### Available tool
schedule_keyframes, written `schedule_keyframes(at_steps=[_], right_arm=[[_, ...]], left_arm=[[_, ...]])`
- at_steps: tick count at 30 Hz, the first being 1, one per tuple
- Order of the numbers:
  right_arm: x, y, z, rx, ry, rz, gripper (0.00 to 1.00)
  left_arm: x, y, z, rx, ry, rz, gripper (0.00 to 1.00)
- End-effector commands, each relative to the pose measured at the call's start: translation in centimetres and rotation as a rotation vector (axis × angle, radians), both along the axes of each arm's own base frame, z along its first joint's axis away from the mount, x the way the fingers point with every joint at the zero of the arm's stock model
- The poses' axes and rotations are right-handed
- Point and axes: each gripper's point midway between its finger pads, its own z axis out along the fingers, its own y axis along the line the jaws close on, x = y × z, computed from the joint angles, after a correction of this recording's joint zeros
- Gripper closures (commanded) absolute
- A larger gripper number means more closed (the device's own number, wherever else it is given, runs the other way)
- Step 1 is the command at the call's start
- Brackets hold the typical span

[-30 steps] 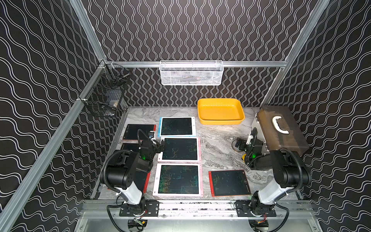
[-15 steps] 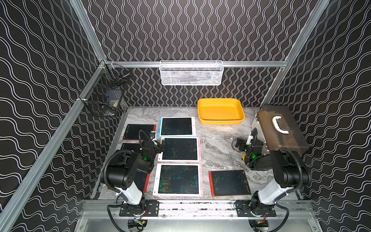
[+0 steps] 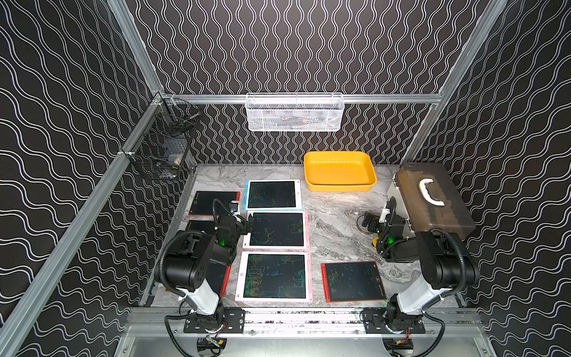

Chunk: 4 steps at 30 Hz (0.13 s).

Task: Take out the writing tablet from the storage box
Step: Reset both arms

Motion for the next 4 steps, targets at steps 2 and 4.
schedule_keyframes(at_steps=[2,4], right_arm=[[0.51,0.11,1.18,-0.006,-0.051,0.010,0.00],[0.50,0.09,1.15,-0.005,-0.050,0.009,0.00]], left_arm=[[0.13,-0.32,0.49,-0.004,-0.020,-0.028,0.01],[0.07,-0.28,0.65,-0.003,-0.028,-0.025,0.01]])
